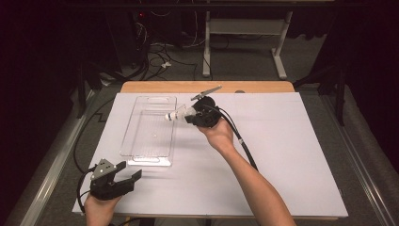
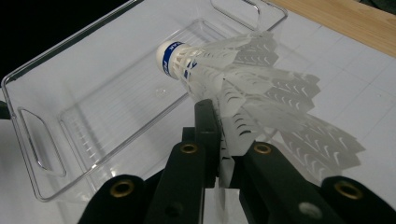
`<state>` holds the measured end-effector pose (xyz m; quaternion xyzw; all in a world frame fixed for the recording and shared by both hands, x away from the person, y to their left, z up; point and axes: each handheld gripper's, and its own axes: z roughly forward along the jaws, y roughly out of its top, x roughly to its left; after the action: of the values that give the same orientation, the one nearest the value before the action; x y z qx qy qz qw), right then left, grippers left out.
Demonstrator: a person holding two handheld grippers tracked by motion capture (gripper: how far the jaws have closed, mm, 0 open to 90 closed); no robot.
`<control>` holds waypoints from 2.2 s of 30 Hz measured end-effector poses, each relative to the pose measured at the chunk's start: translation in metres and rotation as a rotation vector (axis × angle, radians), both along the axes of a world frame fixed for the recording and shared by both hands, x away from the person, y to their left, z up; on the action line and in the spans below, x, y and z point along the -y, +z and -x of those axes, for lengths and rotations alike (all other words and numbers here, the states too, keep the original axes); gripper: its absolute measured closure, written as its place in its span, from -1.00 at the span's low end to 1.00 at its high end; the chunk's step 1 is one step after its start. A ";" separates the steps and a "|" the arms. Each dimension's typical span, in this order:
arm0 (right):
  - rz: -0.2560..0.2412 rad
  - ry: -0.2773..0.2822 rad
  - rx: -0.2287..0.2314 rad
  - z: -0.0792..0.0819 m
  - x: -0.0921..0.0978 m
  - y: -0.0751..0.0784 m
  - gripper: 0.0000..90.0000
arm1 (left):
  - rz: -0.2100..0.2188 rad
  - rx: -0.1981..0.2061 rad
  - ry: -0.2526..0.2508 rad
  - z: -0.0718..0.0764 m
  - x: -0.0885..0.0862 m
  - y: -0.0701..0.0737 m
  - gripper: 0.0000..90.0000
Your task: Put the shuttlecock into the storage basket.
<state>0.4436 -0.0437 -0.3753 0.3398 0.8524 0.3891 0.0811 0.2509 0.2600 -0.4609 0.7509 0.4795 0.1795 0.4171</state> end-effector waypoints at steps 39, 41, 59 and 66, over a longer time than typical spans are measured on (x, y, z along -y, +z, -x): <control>0.038 0.027 -0.041 -0.022 -0.070 -0.008 0.98 | 0.013 -0.005 -0.003 -0.001 -0.001 -0.001 -0.33; 0.037 0.029 -0.043 -0.023 -0.073 -0.008 0.98 | 0.012 -0.005 -0.004 -0.001 -0.001 -0.001 -0.33; 0.065 0.036 -0.060 -0.030 -0.100 -0.016 0.97 | 0.014 -0.004 -0.006 -0.002 0.000 0.000 -0.33; 0.071 0.041 -0.063 -0.030 -0.104 -0.019 0.97 | 0.014 -0.004 -0.008 -0.002 0.000 0.000 -0.33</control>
<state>0.4739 0.0599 -0.3940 0.3312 0.8747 0.3492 0.0581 0.2529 0.2600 -0.4613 0.7501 0.4786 0.1730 0.4223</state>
